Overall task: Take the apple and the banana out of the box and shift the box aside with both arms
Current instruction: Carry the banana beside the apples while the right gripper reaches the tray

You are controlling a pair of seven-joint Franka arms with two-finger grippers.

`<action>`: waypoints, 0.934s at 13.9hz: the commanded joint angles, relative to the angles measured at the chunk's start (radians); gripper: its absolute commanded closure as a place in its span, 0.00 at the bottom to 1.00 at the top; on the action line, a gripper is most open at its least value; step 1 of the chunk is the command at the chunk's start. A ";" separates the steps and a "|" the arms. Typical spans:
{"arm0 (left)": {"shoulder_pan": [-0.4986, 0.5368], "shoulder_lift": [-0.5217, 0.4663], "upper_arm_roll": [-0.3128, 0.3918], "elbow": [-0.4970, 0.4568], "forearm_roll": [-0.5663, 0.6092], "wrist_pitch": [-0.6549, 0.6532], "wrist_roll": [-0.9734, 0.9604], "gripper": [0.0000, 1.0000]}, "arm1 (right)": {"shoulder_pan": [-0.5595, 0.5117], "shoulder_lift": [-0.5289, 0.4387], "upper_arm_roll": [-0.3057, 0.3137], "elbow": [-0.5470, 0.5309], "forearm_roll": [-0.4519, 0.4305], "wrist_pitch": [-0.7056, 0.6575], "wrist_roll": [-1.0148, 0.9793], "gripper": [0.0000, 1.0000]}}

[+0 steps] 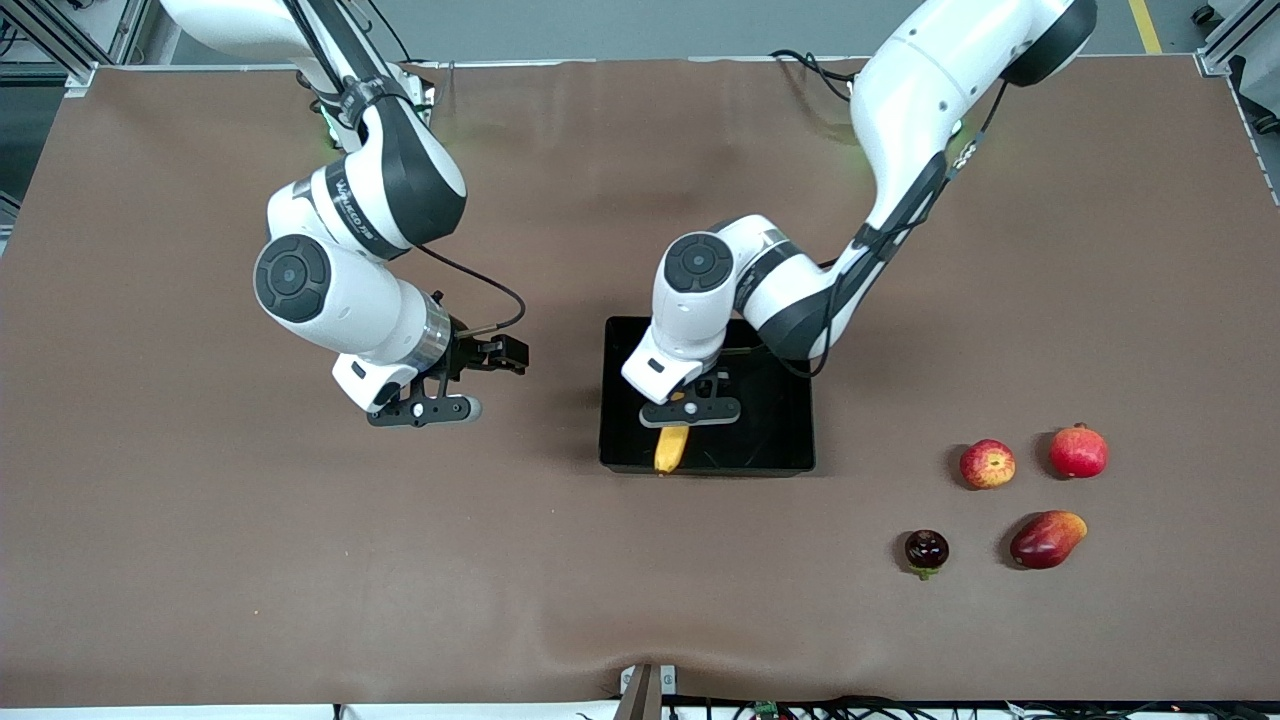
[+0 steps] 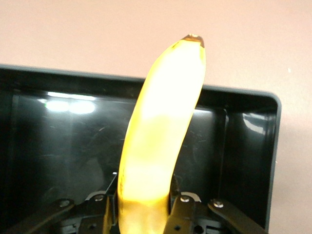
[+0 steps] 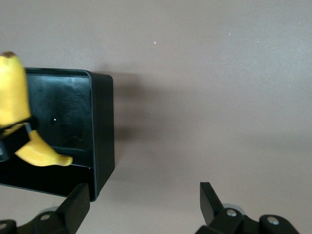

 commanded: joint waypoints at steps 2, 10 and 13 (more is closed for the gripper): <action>0.037 -0.086 -0.007 -0.017 0.007 -0.093 0.036 1.00 | 0.030 0.019 -0.013 0.006 0.018 0.009 0.013 0.00; 0.280 -0.227 -0.018 -0.026 -0.191 -0.254 0.404 1.00 | 0.124 0.126 -0.014 0.011 0.017 0.202 0.013 0.00; 0.385 -0.263 -0.018 -0.065 -0.199 -0.349 0.564 1.00 | 0.171 0.187 -0.025 0.011 0.017 0.250 0.031 0.00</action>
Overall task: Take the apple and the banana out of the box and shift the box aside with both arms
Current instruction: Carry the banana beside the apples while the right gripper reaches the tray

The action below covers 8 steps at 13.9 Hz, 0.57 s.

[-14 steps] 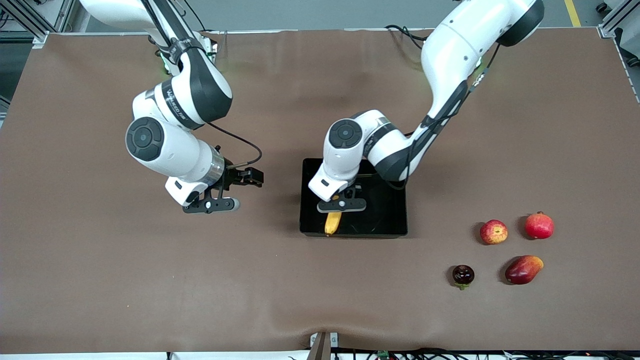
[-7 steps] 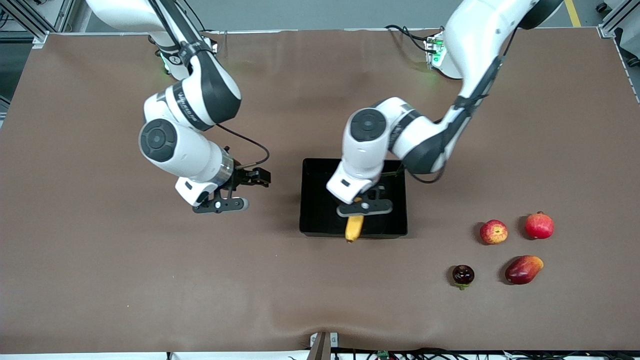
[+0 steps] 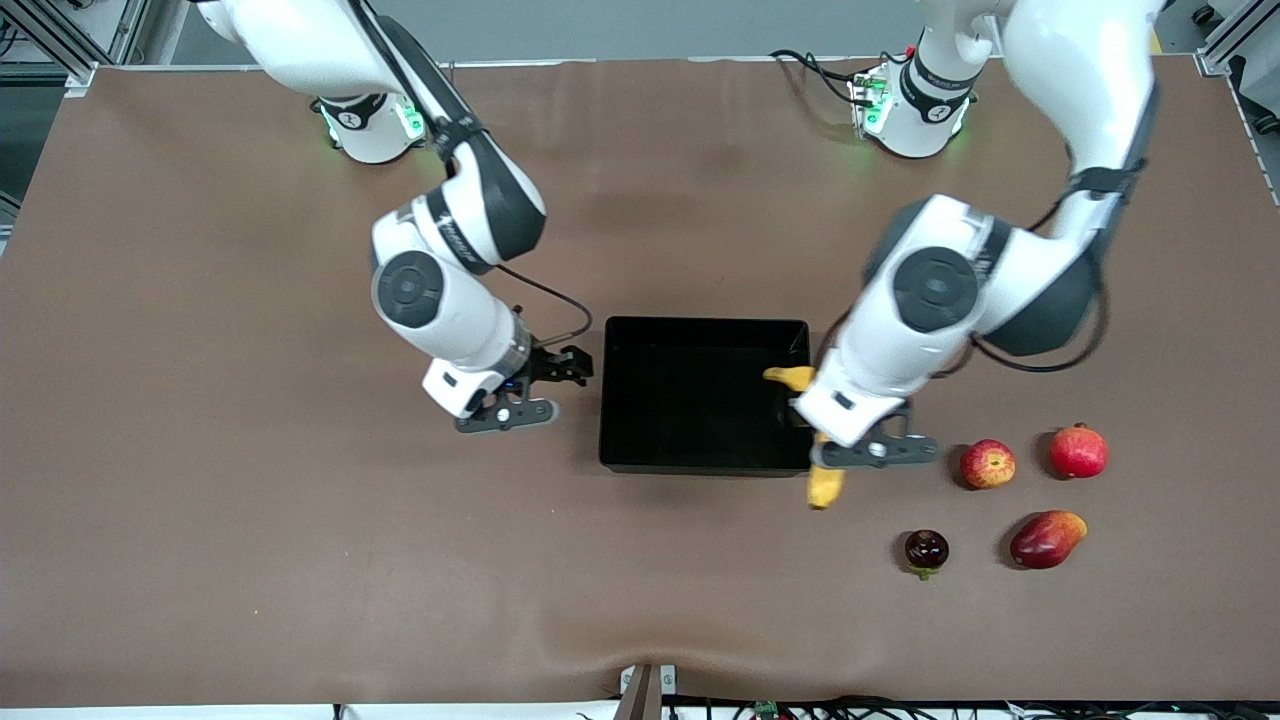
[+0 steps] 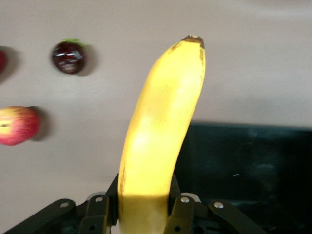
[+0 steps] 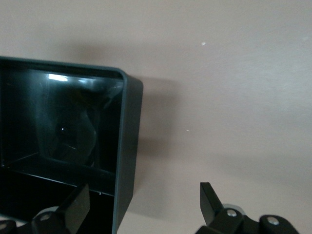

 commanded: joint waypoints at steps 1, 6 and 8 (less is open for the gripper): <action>0.102 -0.072 -0.009 -0.112 -0.026 -0.038 0.141 1.00 | 0.048 0.053 -0.022 0.013 0.015 0.021 0.026 0.00; 0.248 -0.157 -0.015 -0.310 -0.022 -0.014 0.371 1.00 | 0.122 0.109 -0.074 0.037 0.040 0.021 0.026 0.00; 0.282 -0.189 -0.015 -0.405 -0.022 0.046 0.440 1.00 | 0.125 0.115 -0.074 0.039 0.092 0.021 0.024 0.00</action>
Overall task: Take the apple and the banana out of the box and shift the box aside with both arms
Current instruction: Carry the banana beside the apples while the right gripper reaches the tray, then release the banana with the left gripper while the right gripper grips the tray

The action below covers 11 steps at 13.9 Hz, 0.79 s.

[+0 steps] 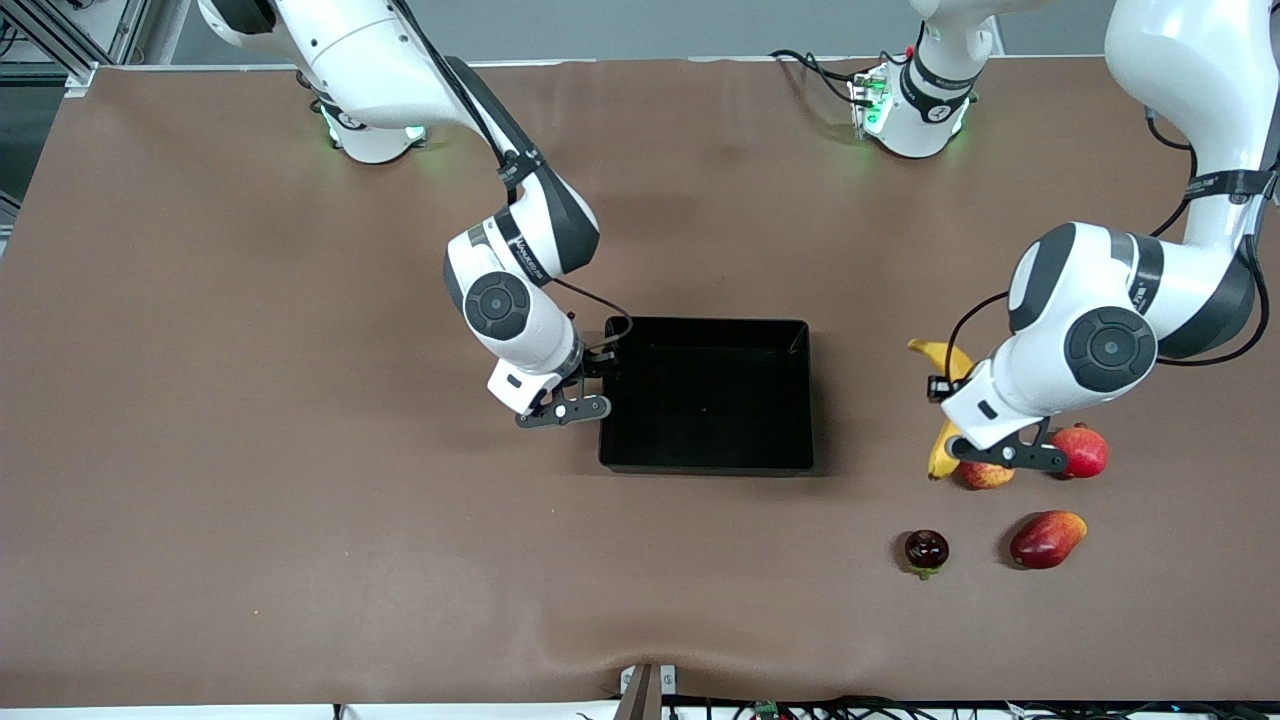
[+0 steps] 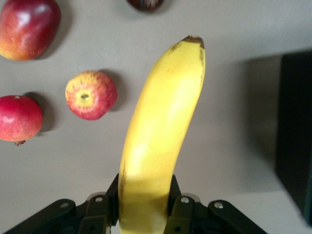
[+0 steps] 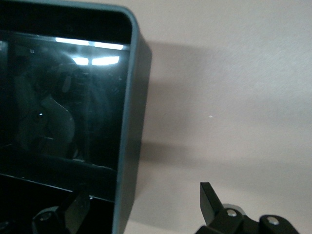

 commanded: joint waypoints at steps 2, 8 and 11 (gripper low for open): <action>0.042 -0.092 -0.009 -0.177 -0.014 0.099 0.125 1.00 | 0.026 0.031 -0.020 0.036 0.052 -0.005 0.008 0.04; 0.106 -0.050 -0.004 -0.294 -0.008 0.314 0.110 1.00 | 0.055 0.073 -0.039 0.066 0.052 -0.005 0.008 0.25; 0.110 -0.021 -0.003 -0.308 0.044 0.340 0.119 1.00 | 0.069 0.097 -0.048 0.086 0.052 -0.005 0.008 0.36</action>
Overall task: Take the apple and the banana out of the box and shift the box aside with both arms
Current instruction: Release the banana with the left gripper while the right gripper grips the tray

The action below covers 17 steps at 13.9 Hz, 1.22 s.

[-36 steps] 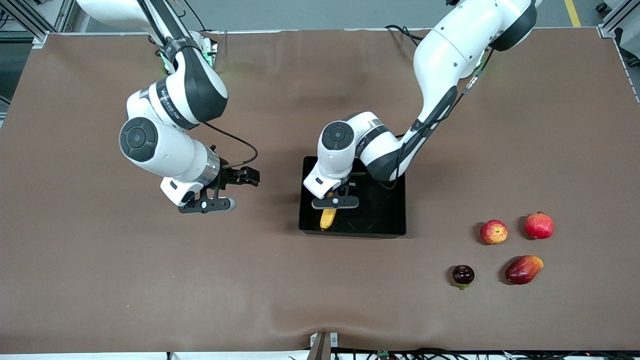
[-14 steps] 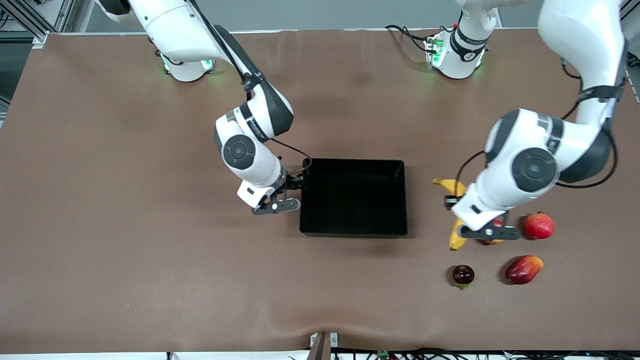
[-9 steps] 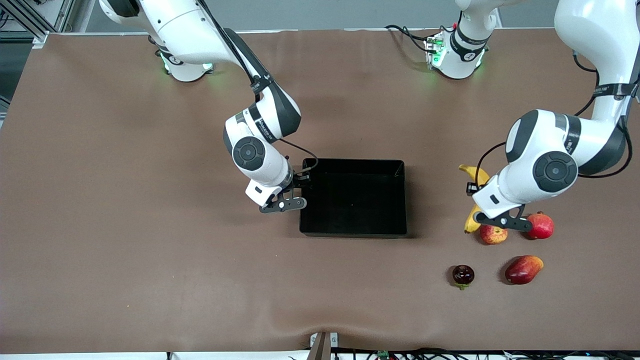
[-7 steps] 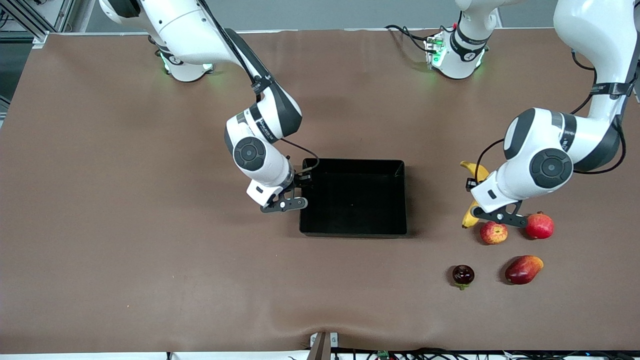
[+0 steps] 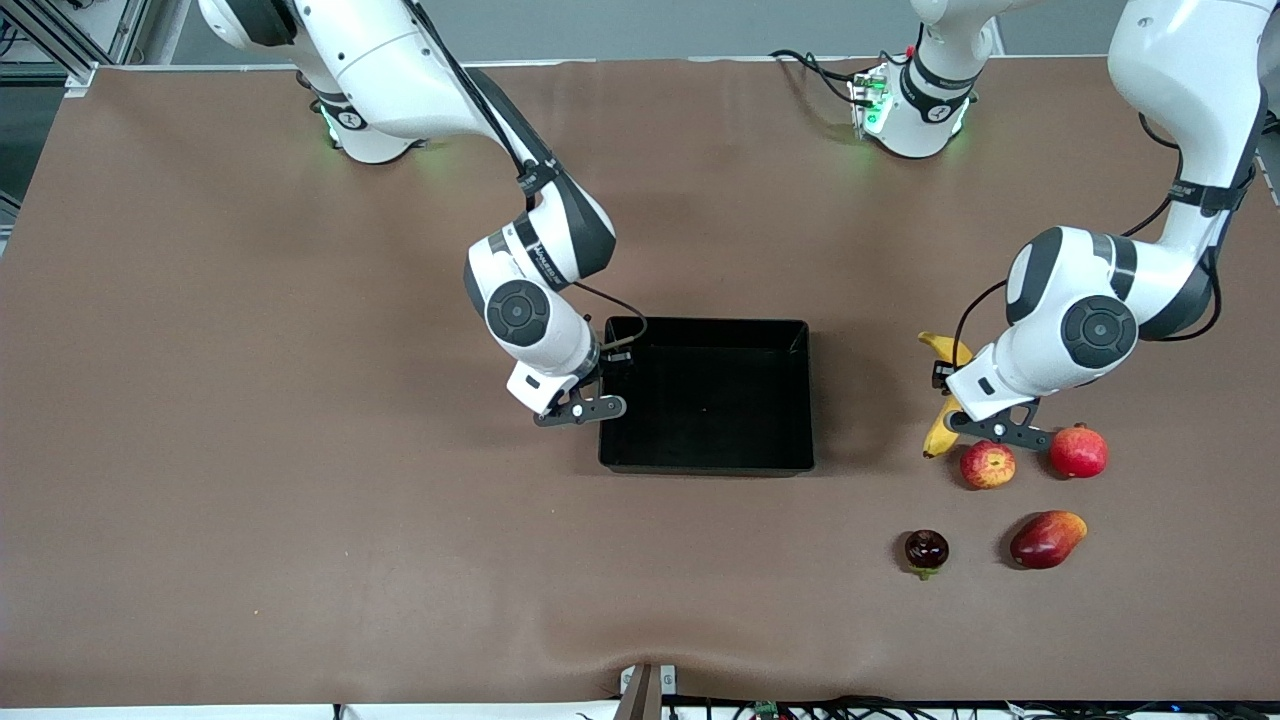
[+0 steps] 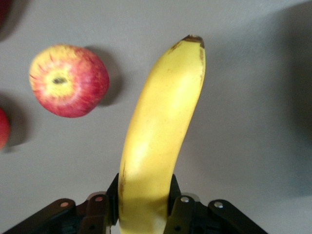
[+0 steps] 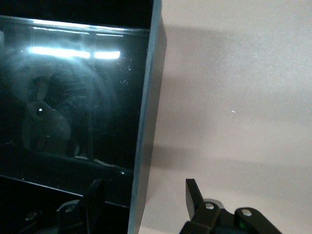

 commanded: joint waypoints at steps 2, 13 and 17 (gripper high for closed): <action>0.008 0.028 -0.008 -0.019 0.041 0.036 -0.041 1.00 | 0.023 0.032 -0.023 0.042 0.023 -0.006 0.009 0.40; 0.012 0.157 -0.004 -0.012 0.100 0.170 -0.289 0.83 | 0.037 0.043 -0.023 0.044 0.023 -0.006 0.067 1.00; 0.017 0.137 -0.011 -0.005 0.110 0.159 -0.296 0.00 | 0.036 0.032 -0.044 0.056 0.022 -0.012 0.120 1.00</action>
